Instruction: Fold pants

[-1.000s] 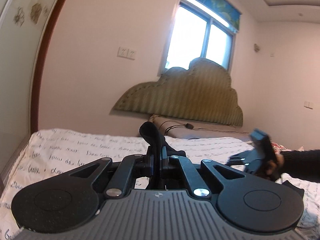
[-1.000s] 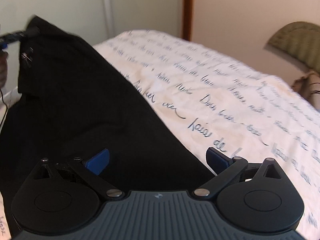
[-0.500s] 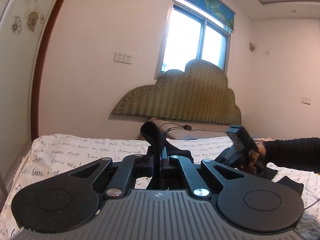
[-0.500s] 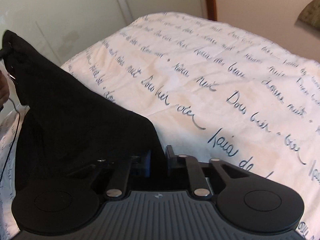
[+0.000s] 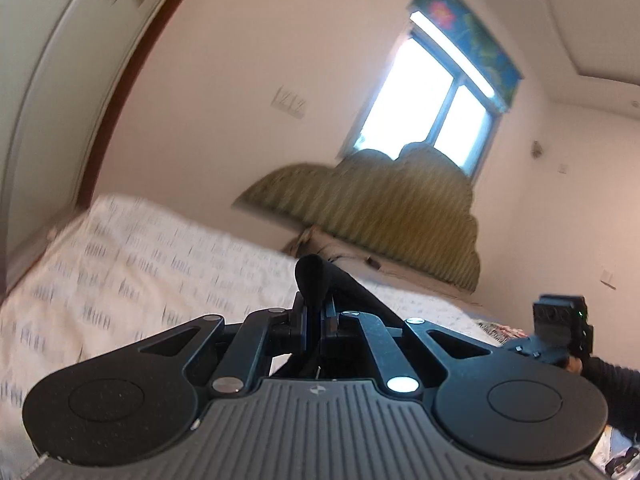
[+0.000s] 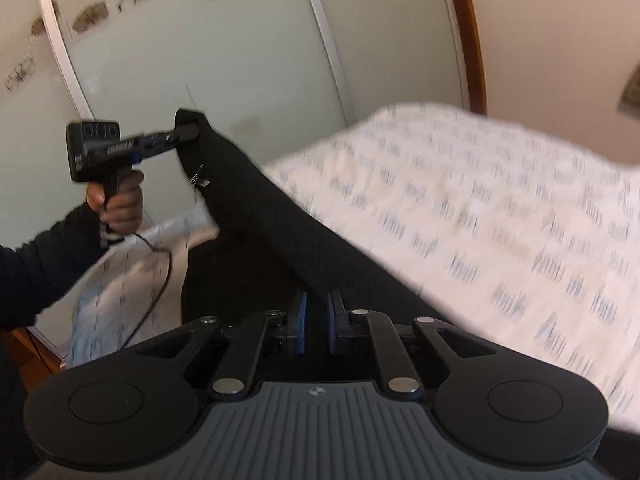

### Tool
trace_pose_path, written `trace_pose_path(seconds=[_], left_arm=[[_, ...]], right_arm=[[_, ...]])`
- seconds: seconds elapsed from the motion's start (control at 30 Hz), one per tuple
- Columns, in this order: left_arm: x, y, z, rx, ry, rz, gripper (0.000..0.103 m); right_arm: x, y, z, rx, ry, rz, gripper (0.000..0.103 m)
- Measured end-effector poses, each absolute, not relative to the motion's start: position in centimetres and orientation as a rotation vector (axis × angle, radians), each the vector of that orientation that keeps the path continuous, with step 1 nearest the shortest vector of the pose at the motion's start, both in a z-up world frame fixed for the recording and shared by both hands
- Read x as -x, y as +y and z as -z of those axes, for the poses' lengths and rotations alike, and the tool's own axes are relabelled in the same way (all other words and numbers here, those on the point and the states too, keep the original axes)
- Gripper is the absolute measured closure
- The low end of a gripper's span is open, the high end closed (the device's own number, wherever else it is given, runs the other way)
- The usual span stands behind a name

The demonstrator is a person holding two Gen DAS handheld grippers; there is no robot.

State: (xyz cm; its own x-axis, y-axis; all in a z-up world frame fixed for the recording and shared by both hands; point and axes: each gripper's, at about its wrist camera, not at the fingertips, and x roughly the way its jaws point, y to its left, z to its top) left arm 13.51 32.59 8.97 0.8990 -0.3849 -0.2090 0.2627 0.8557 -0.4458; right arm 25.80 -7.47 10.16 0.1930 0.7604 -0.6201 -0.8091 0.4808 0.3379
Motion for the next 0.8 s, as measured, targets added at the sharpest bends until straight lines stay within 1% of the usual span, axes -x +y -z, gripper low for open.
trace_pose_path(seconds=[0.1, 0.17, 0.2, 0.23, 0.3, 0.33, 0.37, 0.4, 0.47, 0.5, 0.53, 0.57, 0.6, 0.8], left_arm=[[-13.5, 32.8, -5.6, 0.491, 0.451, 0.255, 0.095], [-12.3, 32.8, -4.7, 0.511, 0.479, 0.225, 0.089], [-11.6, 32.9, -4.7, 0.522, 0.488, 0.218, 0.075], [-10.8, 33.0, -4.7, 0.535, 0.496, 0.202, 0.071], [-9.1, 33.2, -5.1, 0.552, 0.478, 0.193, 0.072], [-8.3, 33.1, -5.2, 0.556, 0.477, 0.191, 0.075], [-7.8, 33.1, -5.2, 0.561, 0.485, 0.197, 0.077], [-7.2, 33.0, -5.1, 0.571, 0.494, 0.198, 0.077], [-6.5, 33.1, -4.5, 0.619, 0.511, 0.195, 0.077], [-6.3, 33.3, -4.3, 0.67, 0.517, 0.192, 0.077], [-6.0, 33.3, -4.1, 0.725, 0.519, 0.192, 0.077], [-5.6, 33.4, -3.7, 0.791, 0.515, 0.189, 0.076], [-5.3, 33.4, -3.3, 0.86, 0.507, 0.181, 0.076], [-3.7, 32.3, -0.7, 1.264, 0.453, 0.071, 0.076]], right_arm=[[-24.9, -6.5, -6.4, 0.024, 0.907, -1.06, 0.093], [-24.3, -6.0, -5.0, -0.035, 0.928, -1.039, 0.093], [-24.3, -5.9, -4.7, -0.067, 0.934, -1.025, 0.093], [-24.3, -5.7, -4.5, -0.113, 0.939, -1.001, 0.093], [-25.0, -6.5, -3.9, -0.296, 0.965, -0.957, 0.093], [-25.2, -6.9, -3.4, -0.398, 0.989, -0.951, 0.092], [-25.6, -7.2, -3.0, -0.489, 1.007, -0.942, 0.091], [-25.7, -7.3, -2.6, -0.564, 1.016, -0.929, 0.089], [-25.8, -7.3, -1.8, -0.675, 1.025, -0.903, 0.08], [-25.8, -7.2, -1.5, -0.712, 1.033, -0.891, 0.07], [-25.7, -7.0, -1.2, -0.734, 1.041, -0.884, 0.053], [-25.5, -6.8, -1.1, -0.743, 1.043, -0.875, 0.041], [-25.3, -6.5, -1.0, -0.749, 1.039, -0.867, 0.026], [-24.0, -6.6, 0.0, -0.838, 1.037, -0.861, 0.025]])
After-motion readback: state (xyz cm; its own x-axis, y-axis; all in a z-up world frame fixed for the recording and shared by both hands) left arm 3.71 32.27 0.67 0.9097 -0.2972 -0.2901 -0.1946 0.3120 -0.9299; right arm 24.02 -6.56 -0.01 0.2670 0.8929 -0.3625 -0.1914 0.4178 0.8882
